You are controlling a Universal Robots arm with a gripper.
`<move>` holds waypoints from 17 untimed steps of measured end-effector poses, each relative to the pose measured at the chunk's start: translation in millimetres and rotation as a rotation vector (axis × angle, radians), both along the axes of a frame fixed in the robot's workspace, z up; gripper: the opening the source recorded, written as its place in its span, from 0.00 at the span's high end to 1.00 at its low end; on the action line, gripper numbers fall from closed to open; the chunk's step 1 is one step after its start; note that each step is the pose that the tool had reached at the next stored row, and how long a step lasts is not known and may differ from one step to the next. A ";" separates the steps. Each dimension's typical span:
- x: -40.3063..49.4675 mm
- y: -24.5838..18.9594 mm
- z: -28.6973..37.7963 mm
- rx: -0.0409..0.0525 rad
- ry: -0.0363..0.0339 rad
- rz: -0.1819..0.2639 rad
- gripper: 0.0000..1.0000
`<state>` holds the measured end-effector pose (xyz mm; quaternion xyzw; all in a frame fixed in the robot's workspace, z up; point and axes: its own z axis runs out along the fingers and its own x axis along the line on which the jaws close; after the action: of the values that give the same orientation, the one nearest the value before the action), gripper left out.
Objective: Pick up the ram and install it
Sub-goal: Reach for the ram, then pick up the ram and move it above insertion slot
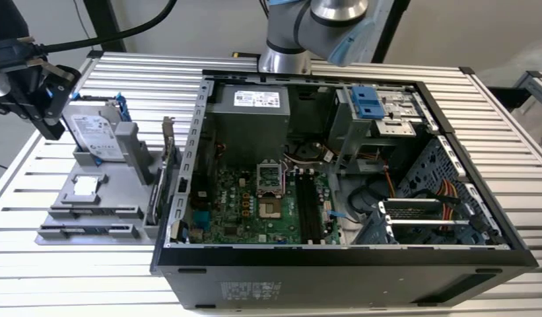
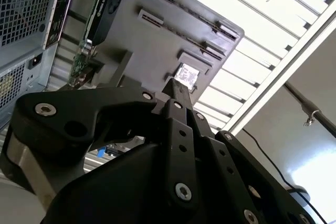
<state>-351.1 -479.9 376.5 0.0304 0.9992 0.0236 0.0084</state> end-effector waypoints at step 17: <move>0.0 0.0 0.0 0.0000 0.0000 0.028 1.00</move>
<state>-351.1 -479.9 376.5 0.0162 0.9996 0.0237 0.0081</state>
